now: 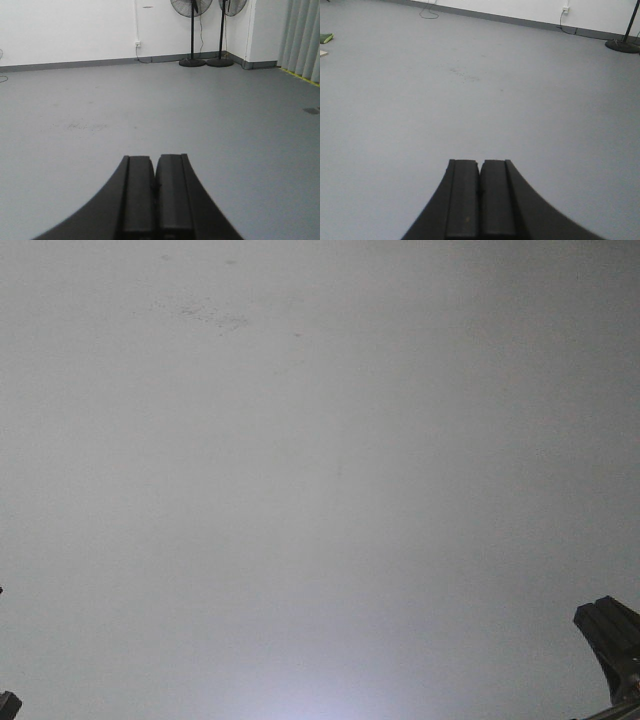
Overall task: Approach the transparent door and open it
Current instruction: 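Drive the base forward across the grey floor with both arms still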
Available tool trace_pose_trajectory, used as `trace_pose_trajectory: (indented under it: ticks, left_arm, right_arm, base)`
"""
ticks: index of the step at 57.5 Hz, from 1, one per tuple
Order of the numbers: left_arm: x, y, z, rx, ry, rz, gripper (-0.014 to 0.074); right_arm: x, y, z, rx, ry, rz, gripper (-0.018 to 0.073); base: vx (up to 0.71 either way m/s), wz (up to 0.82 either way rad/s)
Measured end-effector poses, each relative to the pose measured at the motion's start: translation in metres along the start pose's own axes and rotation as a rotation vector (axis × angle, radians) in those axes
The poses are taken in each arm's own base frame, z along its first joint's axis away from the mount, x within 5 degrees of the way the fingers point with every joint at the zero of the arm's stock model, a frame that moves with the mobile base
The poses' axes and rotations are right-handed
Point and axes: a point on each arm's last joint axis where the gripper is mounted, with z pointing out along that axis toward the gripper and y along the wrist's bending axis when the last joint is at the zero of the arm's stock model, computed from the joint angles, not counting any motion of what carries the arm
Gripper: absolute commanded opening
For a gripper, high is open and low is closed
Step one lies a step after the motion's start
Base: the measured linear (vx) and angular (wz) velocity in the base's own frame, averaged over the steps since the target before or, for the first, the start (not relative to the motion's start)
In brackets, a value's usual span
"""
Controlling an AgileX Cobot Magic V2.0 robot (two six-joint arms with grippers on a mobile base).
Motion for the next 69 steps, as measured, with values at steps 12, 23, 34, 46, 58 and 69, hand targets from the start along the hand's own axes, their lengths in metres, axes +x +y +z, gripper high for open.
trace_pose_trajectory:
  ticks: [12, 23, 34, 46, 58, 69]
  left_arm:
    - [0.0000, 0.0000, 0.0000, 0.000, 0.000, 0.000, -0.0006]
    - [0.0000, 0.0000, 0.0000, 0.000, 0.000, 0.000, -0.0006]
    - [0.0000, 0.0000, 0.0000, 0.000, 0.000, 0.000, -0.0006]
    - [0.0000, 0.0000, 0.0000, 0.000, 0.000, 0.000, -0.0006]
    - [0.0000, 0.0000, 0.0000, 0.000, 0.000, 0.000, -0.0006]
    - [0.0000, 0.0000, 0.0000, 0.000, 0.000, 0.000, -0.0006]
  right_arm:
    - [0.0000, 0.0000, 0.0000, 0.000, 0.000, 0.000, -0.0006]
    - [0.0000, 0.0000, 0.0000, 0.000, 0.000, 0.000, -0.0006]
    - [0.0000, 0.0000, 0.0000, 0.000, 0.000, 0.000, -0.0006]
    - [0.0000, 0.0000, 0.0000, 0.000, 0.000, 0.000, -0.0006]
    - [0.0000, 0.0000, 0.0000, 0.000, 0.000, 0.000, -0.0006]
    - [0.0000, 0.0000, 0.0000, 0.000, 0.000, 0.000, -0.0006]
  base:
    - [0.14, 0.04]
    - [0.19, -0.12]
    - [0.26, -0.11]
    - [0.31, -0.01]
    - [0.34, 0.06]
    - [0.37, 0.08]
